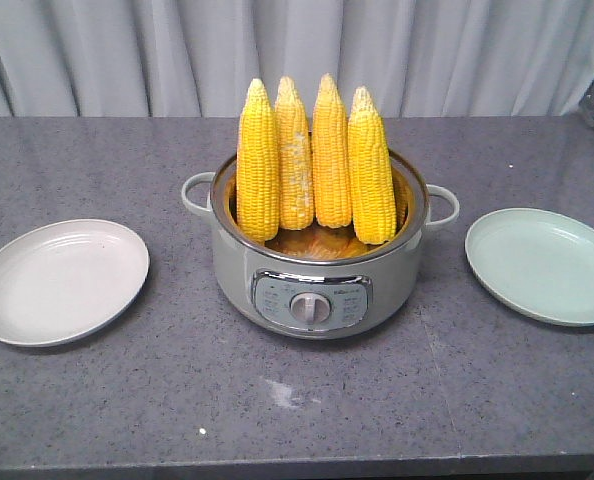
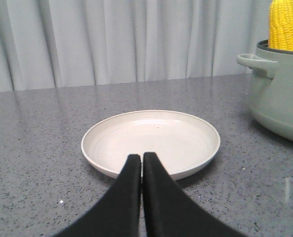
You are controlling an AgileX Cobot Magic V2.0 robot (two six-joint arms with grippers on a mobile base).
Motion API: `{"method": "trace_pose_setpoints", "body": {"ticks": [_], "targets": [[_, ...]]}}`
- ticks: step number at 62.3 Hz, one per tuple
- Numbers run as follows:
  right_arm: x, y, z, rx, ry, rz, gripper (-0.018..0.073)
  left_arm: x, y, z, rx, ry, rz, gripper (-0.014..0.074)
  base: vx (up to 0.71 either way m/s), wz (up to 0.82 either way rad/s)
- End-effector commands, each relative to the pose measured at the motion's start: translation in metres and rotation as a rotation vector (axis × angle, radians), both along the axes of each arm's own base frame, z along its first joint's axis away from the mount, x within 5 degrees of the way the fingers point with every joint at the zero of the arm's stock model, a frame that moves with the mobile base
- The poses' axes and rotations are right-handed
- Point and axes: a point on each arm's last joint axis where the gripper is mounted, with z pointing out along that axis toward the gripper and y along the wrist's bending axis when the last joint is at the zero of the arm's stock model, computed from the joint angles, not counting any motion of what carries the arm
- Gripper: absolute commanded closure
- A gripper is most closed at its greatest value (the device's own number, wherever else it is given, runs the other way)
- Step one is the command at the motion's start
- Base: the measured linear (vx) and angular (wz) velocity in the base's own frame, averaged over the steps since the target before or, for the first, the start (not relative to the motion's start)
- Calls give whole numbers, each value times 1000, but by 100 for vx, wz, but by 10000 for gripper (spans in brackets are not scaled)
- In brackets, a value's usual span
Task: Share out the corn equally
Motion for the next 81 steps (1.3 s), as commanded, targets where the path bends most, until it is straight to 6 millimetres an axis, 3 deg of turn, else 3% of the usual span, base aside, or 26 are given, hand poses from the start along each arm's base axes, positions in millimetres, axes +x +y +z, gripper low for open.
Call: {"method": "trace_pose_setpoints", "body": {"ticks": [1,65,71,81], "targets": [[0,0,4,-19,-67,-3,561,-1,1,6,-19,-80,10,603,0,0],[0,0,4,-9,-70,-3,561,-1,1,7,-20,-89,12,603,0,0],[0,0,4,155,-74,0,561,-2,2,9,-78,-108,13,603,0,0],[0,1,5,776,-87,11,561,-2,2,9,-499,-88,-2,603,0,0]]}}
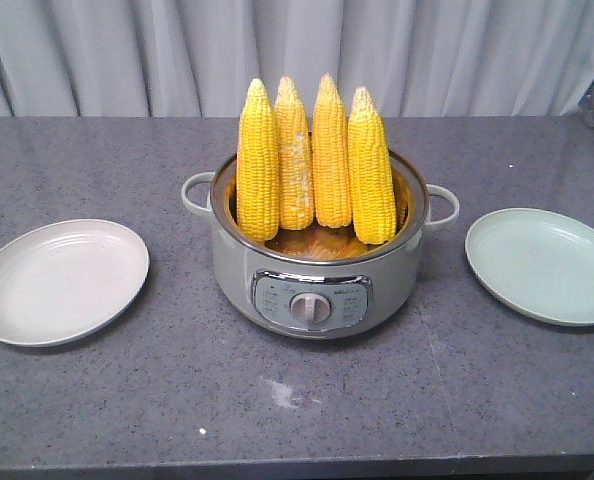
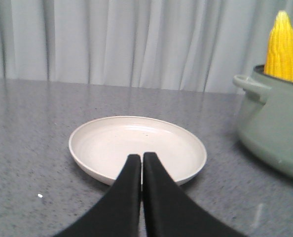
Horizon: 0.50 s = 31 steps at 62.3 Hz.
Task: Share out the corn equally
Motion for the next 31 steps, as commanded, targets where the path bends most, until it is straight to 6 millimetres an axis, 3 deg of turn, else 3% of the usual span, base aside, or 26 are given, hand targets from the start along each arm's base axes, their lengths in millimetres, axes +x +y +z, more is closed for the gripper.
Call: {"method": "trace_pose_setpoints", "body": {"ticks": [1,9,31], "targets": [[0,-1,4,363,-70,-14,561,-2,2,7,-314,-76,7,603,0,0],[0,-1,5,581,-72,-7,561,-1,2,7,-590,-61,-6,603,0,0],[0,-1,5,608,-73,-5,561,-2,4,11,-669,-85,-7,603,0,0]]}}
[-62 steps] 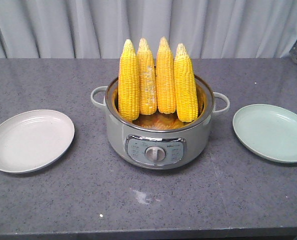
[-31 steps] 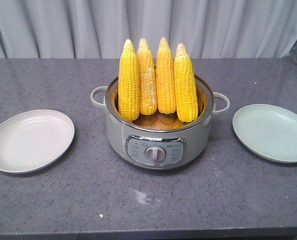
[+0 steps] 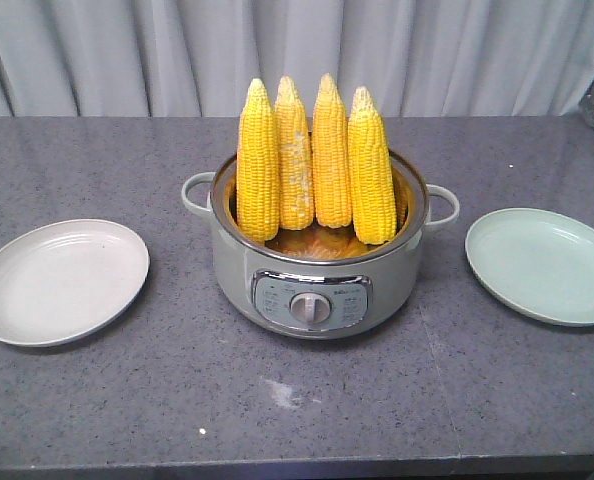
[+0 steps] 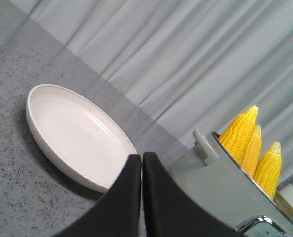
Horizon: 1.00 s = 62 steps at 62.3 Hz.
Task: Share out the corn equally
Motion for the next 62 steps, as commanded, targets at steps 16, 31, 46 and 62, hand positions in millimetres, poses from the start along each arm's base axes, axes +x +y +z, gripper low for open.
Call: {"method": "trace_pose_setpoints", "body": {"ticks": [16,31,46,62], "targets": [[-1,-2,9,-5,-50,-25,561,-2,6,10,-695,-72,5,603,0,0],[-15,8,67,-374,-164,58,561,-13,6,56,-620,-204,-34,603,0,0],[-17,26,130,-851,-169,268,561,-41,-4,123,-54,-330,-70,603,0,0],[16,29,186,-1092,-174,338,475,-28,-21,163,319,-186,-217,585,0,0]]}}
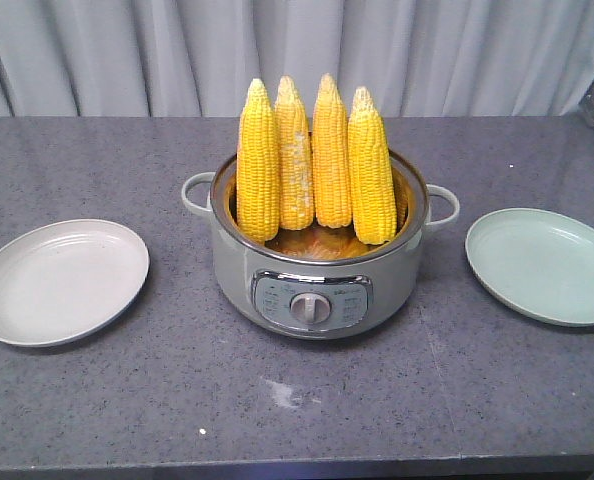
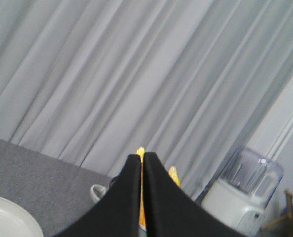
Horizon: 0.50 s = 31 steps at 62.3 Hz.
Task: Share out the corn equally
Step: 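Move the right gripper over the pot to the corn cob nearest it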
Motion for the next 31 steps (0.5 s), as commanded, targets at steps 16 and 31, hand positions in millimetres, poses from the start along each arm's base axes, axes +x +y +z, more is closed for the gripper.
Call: {"method": "trace_pose_setpoints", "body": {"ticks": [16,31], "targets": [[45,-4,31,-98,-15,-18,73,43,-13,46,208,43,-101,356,0,0],[60,-10,34,-61,-54,-92,-62,73,-19,47,114,120,-172,66,0,0]]}}
